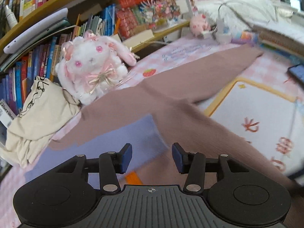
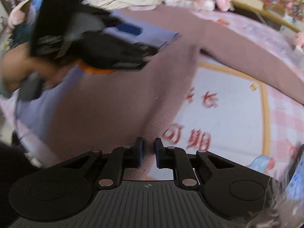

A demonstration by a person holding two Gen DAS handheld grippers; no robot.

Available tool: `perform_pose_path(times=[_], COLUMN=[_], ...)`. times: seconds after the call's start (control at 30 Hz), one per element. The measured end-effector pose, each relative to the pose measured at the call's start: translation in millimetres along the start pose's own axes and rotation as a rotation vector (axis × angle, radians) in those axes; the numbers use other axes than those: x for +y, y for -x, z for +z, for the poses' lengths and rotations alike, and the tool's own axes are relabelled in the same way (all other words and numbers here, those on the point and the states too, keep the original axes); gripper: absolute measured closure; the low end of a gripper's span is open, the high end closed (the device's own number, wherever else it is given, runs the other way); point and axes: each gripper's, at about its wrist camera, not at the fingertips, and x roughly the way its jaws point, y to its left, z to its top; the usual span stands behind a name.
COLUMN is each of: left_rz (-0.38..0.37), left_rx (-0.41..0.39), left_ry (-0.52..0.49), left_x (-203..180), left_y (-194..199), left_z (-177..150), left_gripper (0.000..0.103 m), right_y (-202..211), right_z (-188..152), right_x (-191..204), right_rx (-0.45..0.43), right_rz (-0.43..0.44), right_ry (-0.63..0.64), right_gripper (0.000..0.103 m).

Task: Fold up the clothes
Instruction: 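Lay the sweater flat on the table and open both grippers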

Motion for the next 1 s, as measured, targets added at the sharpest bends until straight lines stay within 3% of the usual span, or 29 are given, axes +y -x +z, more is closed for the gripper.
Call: perform_pose_path(times=[0.27, 0.37, 0.53, 0.6, 0.67, 0.8, 0.9, 1.0], left_rz=[0.091, 0.114, 0.143, 0.14, 0.12, 0.111, 0.216, 0.374], left_rx=[-0.006, -0.013, 0.013, 0.018, 0.006, -0.047, -0.09, -0.088], left_ry=[-0.216, -0.279, -0.347, -0.332, -0.206, 0.188, 0.424, 0.589], left_x=[-35.1, -44.8, -50.6, -47.2, -27.1, 60.1, 141.7, 213.3], left_y=[5.0, 2.2, -11.1, -12.8, -6.6, 21.1, 51.2, 80.1], left_z=[-5.8, -5.3, -2.3, -1.3, 1.1, -3.4, -31.5, -81.3], left_gripper=[0.06, 0.067, 0.094, 0.098, 0.098, 0.098, 0.098, 0.098], right_y=[2.3, 1.7, 2.7, 3.2, 3.7, 3.8, 3.4, 3.2], right_z=[-2.5, -0.9, -0.6, -1.2, -2.0, -1.8, -1.8, -1.6], right_x=[-4.7, -5.5, -5.5, -5.4, -4.5, -3.6, -2.2, 0.8], right_rx=[-0.001, -0.002, -0.004, -0.007, -0.01, -0.01, -0.009, -0.008], right_rz=[0.034, 0.036, 0.033, 0.029, 0.02, 0.005, -0.007, -0.023], right_ry=[-0.021, -0.025, -0.049, -0.06, -0.067, -0.084, -0.094, -0.098], right_gripper=[0.09, 0.09, 0.09, 0.09, 0.09, 0.09, 0.09, 0.089])
